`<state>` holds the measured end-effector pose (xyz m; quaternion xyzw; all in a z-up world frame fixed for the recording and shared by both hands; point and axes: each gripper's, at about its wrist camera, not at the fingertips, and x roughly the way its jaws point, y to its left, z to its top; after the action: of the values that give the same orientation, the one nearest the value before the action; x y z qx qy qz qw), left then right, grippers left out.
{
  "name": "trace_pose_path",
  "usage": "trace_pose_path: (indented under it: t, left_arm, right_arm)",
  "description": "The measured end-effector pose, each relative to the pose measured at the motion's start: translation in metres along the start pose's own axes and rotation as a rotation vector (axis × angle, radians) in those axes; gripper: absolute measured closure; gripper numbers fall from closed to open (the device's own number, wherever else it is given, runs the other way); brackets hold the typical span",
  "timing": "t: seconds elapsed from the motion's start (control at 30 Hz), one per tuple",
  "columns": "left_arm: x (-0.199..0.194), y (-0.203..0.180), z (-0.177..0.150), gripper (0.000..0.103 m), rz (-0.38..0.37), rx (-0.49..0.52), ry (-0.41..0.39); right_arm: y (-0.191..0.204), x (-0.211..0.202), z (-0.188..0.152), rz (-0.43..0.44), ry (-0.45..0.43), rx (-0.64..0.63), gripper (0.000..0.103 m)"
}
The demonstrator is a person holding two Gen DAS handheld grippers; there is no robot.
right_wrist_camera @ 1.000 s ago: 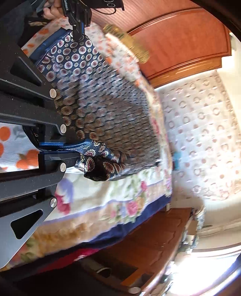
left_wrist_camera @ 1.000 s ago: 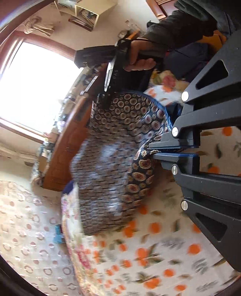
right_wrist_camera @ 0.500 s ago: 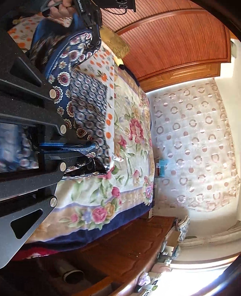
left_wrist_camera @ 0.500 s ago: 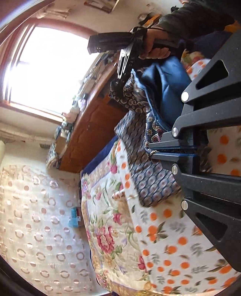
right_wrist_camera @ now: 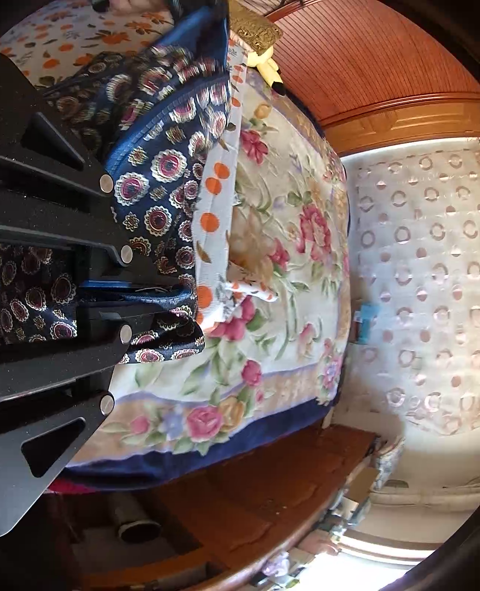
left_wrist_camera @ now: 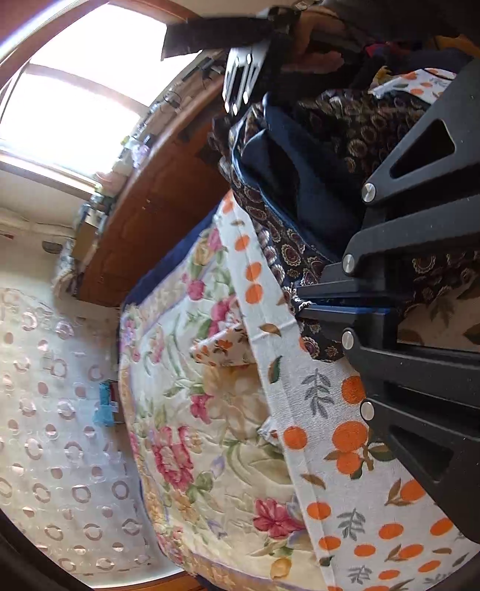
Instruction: Fold small clothes
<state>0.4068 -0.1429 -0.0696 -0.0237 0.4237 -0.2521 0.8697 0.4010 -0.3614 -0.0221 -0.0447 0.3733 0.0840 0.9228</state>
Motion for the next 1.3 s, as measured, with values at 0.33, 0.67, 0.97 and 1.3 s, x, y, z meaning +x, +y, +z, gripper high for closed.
trace_pose_path:
  t: [0.33,0.67,0.97,1.3]
  left_arm:
    - [0.002,0.003,0.002,0.077,-0.017,0.035,0.007]
    - [-0.029,0.002,-0.013,0.027,0.021,0.102,-0.029]
    - [-0.044,0.01,-0.034,0.027,-0.004,0.071,-0.015]
    - [-0.054,0.008,-0.038,0.027,-0.015,0.078,-0.035]
  right_arm:
    - [0.018,-0.096,-0.078,0.016,-0.105,-0.008,0.042]
    - [0.084,-0.095,-0.16,0.174,0.055,-0.105,0.043]
    - [0.099,-0.078,-0.176,0.184,0.137,-0.172,0.043]
    - [0.098,-0.069,-0.167,0.141,0.135,-0.261,0.099]
